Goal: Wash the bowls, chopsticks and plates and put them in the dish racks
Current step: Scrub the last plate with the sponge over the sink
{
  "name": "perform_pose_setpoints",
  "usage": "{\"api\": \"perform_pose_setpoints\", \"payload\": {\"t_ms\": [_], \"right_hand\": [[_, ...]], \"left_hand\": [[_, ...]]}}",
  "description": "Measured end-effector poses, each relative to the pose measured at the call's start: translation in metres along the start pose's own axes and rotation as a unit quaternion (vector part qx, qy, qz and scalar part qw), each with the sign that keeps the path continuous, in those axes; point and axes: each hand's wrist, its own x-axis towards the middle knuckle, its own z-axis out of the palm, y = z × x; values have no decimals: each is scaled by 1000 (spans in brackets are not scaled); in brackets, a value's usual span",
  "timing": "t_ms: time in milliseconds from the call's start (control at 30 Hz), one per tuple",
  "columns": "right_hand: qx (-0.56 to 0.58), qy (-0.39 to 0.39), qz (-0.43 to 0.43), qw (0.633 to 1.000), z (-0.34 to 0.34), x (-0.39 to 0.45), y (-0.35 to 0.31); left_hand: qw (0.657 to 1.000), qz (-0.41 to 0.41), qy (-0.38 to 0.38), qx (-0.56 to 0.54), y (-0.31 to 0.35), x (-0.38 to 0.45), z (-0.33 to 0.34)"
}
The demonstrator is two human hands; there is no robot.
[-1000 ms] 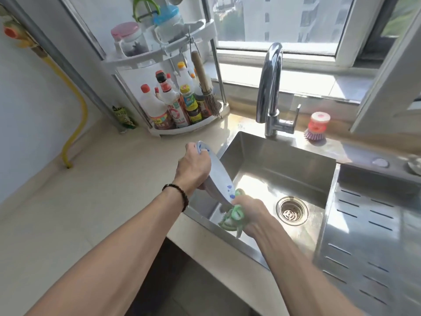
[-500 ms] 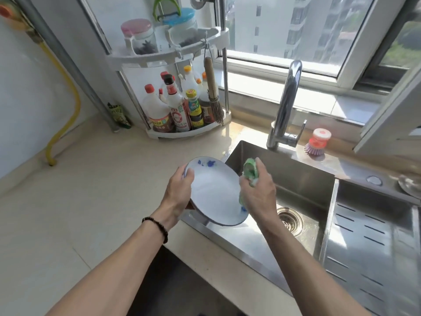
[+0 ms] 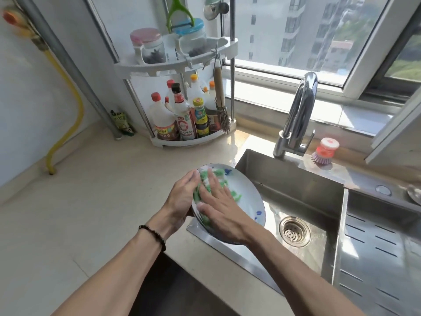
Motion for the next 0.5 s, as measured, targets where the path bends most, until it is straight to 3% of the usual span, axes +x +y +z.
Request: {"api": "perform_pose_setpoints", "payload": {"t_ms": [133, 267, 333, 400, 500], "right_hand": [[-21, 44, 85, 995, -19, 2, 30], [35, 6, -28, 999, -16, -7, 19], [2, 15, 1, 1000, -25, -6, 37], [44, 23, 54, 997, -34, -7, 40], [127, -5, -20, 992, -32, -20, 22]], "left_hand": [[998, 4, -13, 64, 6, -2, 14], [999, 4, 7, 53, 11, 0, 29], [997, 2, 9, 72, 13, -3, 34], [994, 5, 19, 111, 13, -2, 40], [993, 12, 42, 110, 18, 0, 49]]}}
